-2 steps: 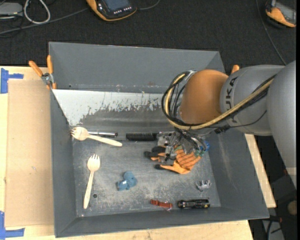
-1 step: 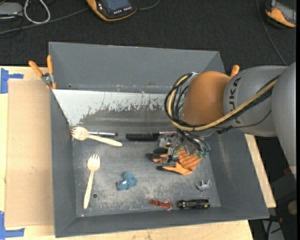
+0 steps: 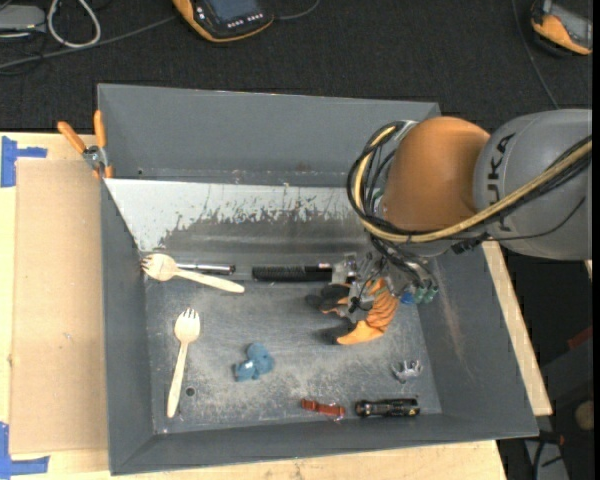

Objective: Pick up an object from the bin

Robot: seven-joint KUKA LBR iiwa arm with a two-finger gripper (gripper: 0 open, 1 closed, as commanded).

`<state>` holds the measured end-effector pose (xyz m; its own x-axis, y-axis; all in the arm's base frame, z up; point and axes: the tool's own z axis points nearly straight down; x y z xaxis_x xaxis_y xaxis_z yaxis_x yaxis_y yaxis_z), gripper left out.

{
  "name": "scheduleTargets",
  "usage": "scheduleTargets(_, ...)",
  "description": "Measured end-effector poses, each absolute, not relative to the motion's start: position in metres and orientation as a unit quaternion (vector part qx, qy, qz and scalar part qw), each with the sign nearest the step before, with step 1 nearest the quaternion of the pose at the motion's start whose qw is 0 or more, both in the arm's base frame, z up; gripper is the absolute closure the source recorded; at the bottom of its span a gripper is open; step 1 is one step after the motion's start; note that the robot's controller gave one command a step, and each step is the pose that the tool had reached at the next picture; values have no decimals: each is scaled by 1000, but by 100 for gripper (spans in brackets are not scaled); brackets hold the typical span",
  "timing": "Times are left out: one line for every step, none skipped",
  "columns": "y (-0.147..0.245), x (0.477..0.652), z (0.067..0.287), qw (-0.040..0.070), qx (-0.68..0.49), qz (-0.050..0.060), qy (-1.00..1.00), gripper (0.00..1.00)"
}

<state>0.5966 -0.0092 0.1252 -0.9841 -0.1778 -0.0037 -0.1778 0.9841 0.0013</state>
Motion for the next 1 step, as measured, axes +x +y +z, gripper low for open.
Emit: scheduleTargets(-30, 580, 271, 1, -105, 1, 994, 100)
